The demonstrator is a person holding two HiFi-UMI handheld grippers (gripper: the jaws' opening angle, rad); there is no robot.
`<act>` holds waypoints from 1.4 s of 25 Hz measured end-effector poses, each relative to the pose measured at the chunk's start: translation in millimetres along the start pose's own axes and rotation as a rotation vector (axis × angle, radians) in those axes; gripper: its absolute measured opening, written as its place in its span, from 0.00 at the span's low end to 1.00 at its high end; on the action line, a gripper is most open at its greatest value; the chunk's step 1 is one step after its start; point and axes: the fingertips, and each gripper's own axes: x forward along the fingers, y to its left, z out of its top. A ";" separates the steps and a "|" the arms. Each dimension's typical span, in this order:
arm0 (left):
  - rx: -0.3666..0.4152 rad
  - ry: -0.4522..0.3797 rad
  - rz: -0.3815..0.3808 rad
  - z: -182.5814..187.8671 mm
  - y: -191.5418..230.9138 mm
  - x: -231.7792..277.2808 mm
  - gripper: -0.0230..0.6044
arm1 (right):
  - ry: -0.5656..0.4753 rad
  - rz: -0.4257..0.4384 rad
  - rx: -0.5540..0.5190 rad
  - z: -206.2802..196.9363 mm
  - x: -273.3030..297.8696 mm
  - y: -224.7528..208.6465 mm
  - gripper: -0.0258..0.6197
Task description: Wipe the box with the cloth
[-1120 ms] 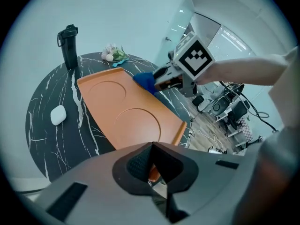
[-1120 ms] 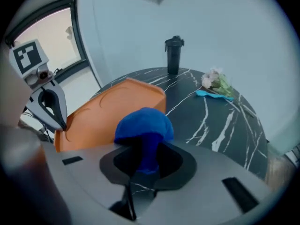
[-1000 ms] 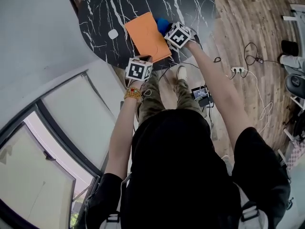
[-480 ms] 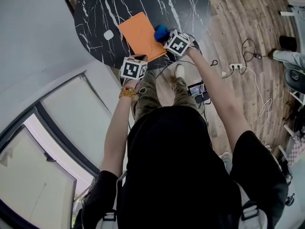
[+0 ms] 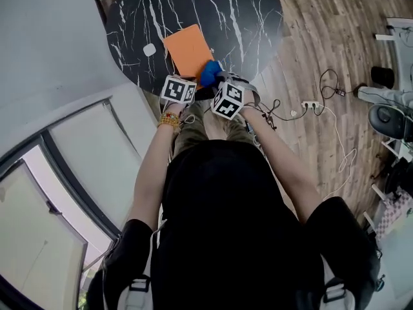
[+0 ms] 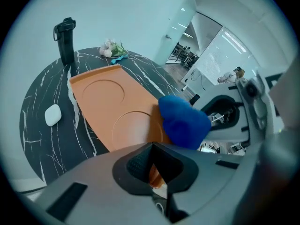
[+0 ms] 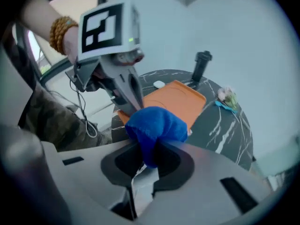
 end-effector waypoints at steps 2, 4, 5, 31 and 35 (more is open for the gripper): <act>-0.021 -0.019 0.000 1.6 1.0 0.0 0.04 | 0.029 -0.016 -0.142 15.5 18.5 14.2 0.11; -0.052 -0.036 -0.006 3.3 1.4 0.6 0.04 | 0.032 0.020 -0.139 20.5 24.4 12.8 0.11; -0.057 -0.036 -0.008 2.7 1.2 0.8 0.04 | 0.020 0.053 -0.088 18.1 20.7 8.6 0.11; -0.106 -0.471 -0.156 74.7 31.0 -64.5 0.49 | -0.074 0.019 -0.105 38.8 0.0 -27.3 0.31; 0.114 -0.334 -0.056 94.1 14.8 -37.3 0.53 | -0.120 -0.039 0.041 12.4 -28.8 -22.5 0.30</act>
